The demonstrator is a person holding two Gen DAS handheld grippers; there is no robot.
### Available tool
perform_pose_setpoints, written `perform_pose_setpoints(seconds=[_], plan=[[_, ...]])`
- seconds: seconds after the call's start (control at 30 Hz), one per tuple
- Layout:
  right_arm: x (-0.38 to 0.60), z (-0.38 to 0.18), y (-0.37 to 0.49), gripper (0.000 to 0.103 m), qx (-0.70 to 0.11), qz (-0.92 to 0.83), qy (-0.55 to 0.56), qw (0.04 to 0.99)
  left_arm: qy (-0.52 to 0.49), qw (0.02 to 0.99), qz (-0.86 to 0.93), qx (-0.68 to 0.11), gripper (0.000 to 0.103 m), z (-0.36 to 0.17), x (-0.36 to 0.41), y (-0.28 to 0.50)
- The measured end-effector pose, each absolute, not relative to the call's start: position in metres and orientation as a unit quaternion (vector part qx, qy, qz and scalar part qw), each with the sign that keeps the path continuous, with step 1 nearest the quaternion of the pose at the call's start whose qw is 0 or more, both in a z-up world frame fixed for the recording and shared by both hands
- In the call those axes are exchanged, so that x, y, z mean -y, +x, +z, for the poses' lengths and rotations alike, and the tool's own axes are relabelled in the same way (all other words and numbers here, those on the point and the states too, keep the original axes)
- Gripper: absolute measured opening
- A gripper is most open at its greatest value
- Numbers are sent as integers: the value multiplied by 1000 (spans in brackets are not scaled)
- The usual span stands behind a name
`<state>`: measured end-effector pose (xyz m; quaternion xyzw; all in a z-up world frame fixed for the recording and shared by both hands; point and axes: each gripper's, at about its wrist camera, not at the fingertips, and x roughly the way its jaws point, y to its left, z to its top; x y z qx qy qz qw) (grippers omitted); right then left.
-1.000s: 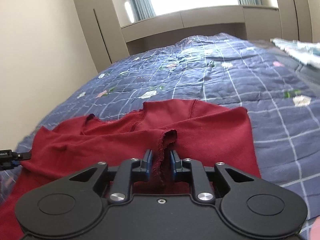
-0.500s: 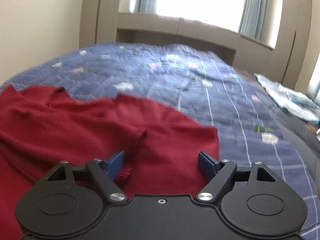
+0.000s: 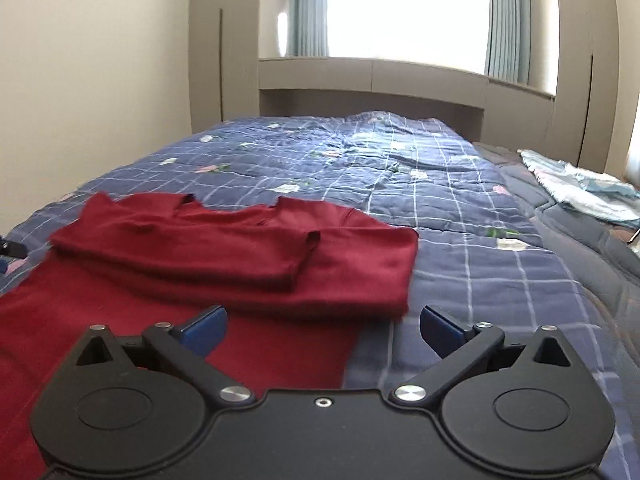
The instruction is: Fold small clothes
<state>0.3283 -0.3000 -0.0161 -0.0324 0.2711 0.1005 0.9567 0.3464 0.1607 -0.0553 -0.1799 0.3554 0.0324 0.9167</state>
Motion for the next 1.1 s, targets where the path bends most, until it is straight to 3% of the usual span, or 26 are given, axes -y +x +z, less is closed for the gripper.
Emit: perform_pose_setpoints(seconds=[0.37, 0.6, 0.87, 1.1], plan=[[304, 18, 201, 102, -224, 103, -78, 966, -116, 930, -9, -347, 103, -32, -125, 245], [278, 4, 134, 102, -232, 152, -100, 956, -53, 944, -50, -322, 103, -25, -90, 189], [237, -23, 89, 102, -261, 199, -173, 929, 23, 942, -100, -318, 103, -36, -54, 144], [231, -29, 85, 102, -262, 187, -182, 929, 44, 923, -79, -375, 103, -50, -55, 137]])
